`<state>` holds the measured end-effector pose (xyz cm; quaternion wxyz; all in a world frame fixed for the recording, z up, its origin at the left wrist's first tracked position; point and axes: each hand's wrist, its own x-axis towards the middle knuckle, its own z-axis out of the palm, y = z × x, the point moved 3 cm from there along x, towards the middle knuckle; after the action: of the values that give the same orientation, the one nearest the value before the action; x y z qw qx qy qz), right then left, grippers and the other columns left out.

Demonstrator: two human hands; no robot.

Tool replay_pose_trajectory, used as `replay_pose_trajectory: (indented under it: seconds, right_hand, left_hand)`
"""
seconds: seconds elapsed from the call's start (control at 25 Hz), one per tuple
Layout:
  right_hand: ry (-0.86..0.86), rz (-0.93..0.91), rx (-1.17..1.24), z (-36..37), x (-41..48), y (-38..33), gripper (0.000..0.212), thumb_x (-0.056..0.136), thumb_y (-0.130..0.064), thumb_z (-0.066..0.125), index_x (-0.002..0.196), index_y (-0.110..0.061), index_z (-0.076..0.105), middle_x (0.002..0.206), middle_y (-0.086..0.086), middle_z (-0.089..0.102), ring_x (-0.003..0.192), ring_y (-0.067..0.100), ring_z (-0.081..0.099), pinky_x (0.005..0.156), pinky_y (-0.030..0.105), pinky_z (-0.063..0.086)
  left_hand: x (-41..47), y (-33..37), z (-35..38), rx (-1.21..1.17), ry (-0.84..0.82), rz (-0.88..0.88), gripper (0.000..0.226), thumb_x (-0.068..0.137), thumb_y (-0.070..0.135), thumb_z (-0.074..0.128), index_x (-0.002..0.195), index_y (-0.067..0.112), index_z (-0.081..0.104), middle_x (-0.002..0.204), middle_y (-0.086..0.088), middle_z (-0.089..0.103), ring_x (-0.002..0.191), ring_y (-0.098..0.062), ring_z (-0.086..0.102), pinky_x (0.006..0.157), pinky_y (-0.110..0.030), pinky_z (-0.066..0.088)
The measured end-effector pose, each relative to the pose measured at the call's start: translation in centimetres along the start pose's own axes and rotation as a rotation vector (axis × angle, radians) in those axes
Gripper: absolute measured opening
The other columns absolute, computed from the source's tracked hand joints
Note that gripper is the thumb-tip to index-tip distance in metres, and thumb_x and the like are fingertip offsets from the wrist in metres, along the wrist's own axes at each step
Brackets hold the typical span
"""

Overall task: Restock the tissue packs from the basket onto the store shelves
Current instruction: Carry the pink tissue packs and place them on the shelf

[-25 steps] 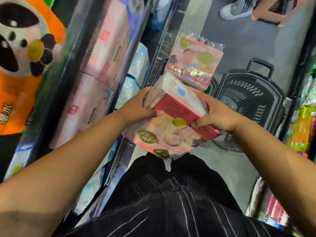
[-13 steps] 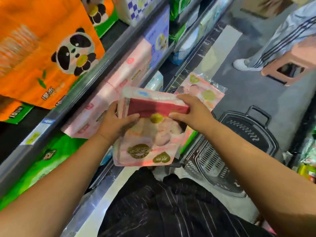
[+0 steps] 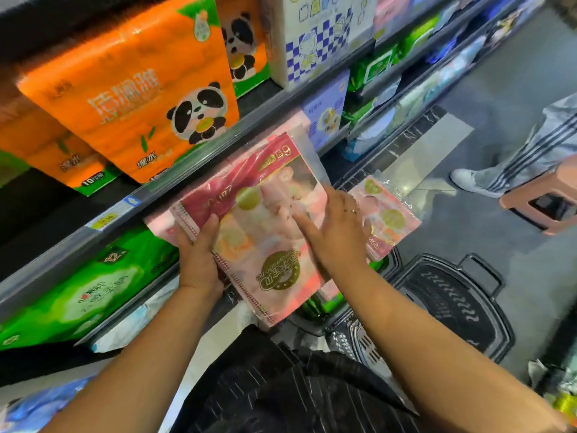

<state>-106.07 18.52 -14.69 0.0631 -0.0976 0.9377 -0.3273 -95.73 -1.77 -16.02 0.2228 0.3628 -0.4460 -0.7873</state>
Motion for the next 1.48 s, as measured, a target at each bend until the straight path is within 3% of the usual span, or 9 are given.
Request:
replay_pose_trajectory:
  seconds: [0.2, 0.28, 0.4, 0.6, 0.8, 1.0, 1.16, 1.32, 1.48]
  right_hand:
    - [-0.005, 0.324, 0.310, -0.6, -1.7, 0.6, 0.106, 0.063, -0.078, 0.065, 0.147, -0.030, 0.020, 0.157, 0.005, 0.009, 0.143, 0.033, 0.011, 0.112, 0.050, 0.025]
    - [0.009, 0.345, 0.565, -0.5, -2.2, -0.7, 0.097, 0.069, -0.056, 0.078, 0.145, -0.028, 0.024, 0.149, 0.004, 0.028, 0.137, 0.025, 0.031, 0.104, 0.034, 0.033]
    - [0.042, 0.287, 0.631, -0.5, -2.4, -2.6, 0.077, 0.067, -0.049, 0.084, 0.127, -0.036, 0.037, 0.119, -0.011, 0.054, 0.109, 0.015, 0.056, 0.089, 0.031, 0.045]
    - [0.053, 0.100, 0.546, -1.1, -2.7, -7.0, 0.074, 0.056, -0.057, 0.083, 0.114, -0.048, 0.037, 0.120, -0.004, 0.056, 0.103, 0.017, 0.060, 0.086, 0.038, 0.052]
    - [0.053, -0.010, 0.561, -2.5, -3.9, -12.2, 0.090, 0.064, -0.034, 0.088, 0.136, -0.030, 0.035, 0.119, -0.010, 0.050, 0.106, 0.011, 0.054, 0.081, 0.021, 0.040]
    - [0.075, -0.114, 0.612, -3.2, -6.1, -17.9, 0.102, 0.067, -0.030, 0.088, 0.147, -0.024, 0.024, 0.117, -0.011, 0.047, 0.107, 0.009, 0.049, 0.087, 0.023, 0.039]
    - [0.029, -0.272, 0.608, -3.7, -7.7, -21.4, 0.103, 0.069, -0.028, 0.087, 0.150, -0.026, 0.023, 0.137, -0.012, 0.043, 0.121, 0.000, 0.034, 0.099, 0.021, 0.032]
    - [-0.047, -0.417, 0.657, -5.1, -9.2, -24.3, 0.107, 0.071, -0.021, 0.086, 0.153, -0.028, 0.017, 0.131, -0.026, 0.032, 0.120, -0.012, 0.026, 0.101, 0.015, 0.028]
    - [-0.033, -0.565, 0.658, -8.3, -9.8, -27.7, 0.102, 0.068, -0.017, 0.087, 0.149, -0.026, 0.026, 0.135, -0.028, 0.036, 0.122, -0.016, 0.035, 0.097, 0.000, 0.028]
  left_hand:
    - [-0.5, 0.7, -1.3, -0.080, 0.031, -0.096, 0.092, 0.069, 0.043, 0.082, 0.146, 0.024, 0.035, 0.129, -0.012, 0.062, 0.112, -0.029, 0.064, 0.084, -0.045, 0.054]
    - [-1.2, 1.2, -1.9, -0.102, 0.051, -0.091, 0.084, 0.072, 0.041, 0.079, 0.143, 0.026, 0.038, 0.127, -0.010, 0.063, 0.111, -0.028, 0.064, 0.088, -0.048, 0.053]
    - [-1.8, 1.8, -3.5, -0.108, 0.150, -0.094, 0.061, 0.084, 0.028, 0.069, 0.138, 0.029, 0.040, 0.119, -0.004, 0.066, 0.106, -0.024, 0.066, 0.093, -0.051, 0.050]
    - [-2.4, 6.3, -8.3, -0.066, 0.158, -0.078, 0.063, 0.078, 0.048, 0.069, 0.131, 0.025, 0.045, 0.120, -0.003, 0.066, 0.101, -0.025, 0.065, 0.084, -0.049, 0.053]
    - [-4.2, 11.3, -12.4, 0.229, 0.052, 0.000, 0.013, 0.092, 0.032, 0.059, 0.105, 0.030, 0.056, 0.091, 0.005, 0.070, 0.087, -0.019, 0.066, 0.073, -0.043, 0.055]
    - [-6.4, 16.4, -15.2, 0.504, 0.045, 0.170, 0.031, 0.070, 0.048, 0.077, 0.089, 0.032, 0.058, 0.109, 0.003, 0.061, 0.094, -0.015, 0.059, 0.076, -0.032, 0.046]
    - [-8.9, 19.1, -15.0, 0.569, 0.006, 0.257, 0.055, 0.081, 0.019, 0.075, 0.119, 0.031, 0.037, 0.106, 0.007, 0.061, 0.084, -0.002, 0.061, 0.065, -0.020, 0.051]
    - [-11.2, 23.2, -15.8, 0.698, 0.054, 0.375, 0.065, 0.076, 0.032, 0.079, 0.122, 0.036, 0.033, 0.109, 0.007, 0.062, 0.094, -0.013, 0.064, 0.079, -0.039, 0.054]
    - [-13.0, 26.4, -15.2, 0.719, 0.117, 0.470, 0.062, 0.075, 0.033, 0.080, 0.110, 0.024, 0.030, 0.104, 0.003, 0.060, 0.095, -0.017, 0.062, 0.077, -0.037, 0.051]
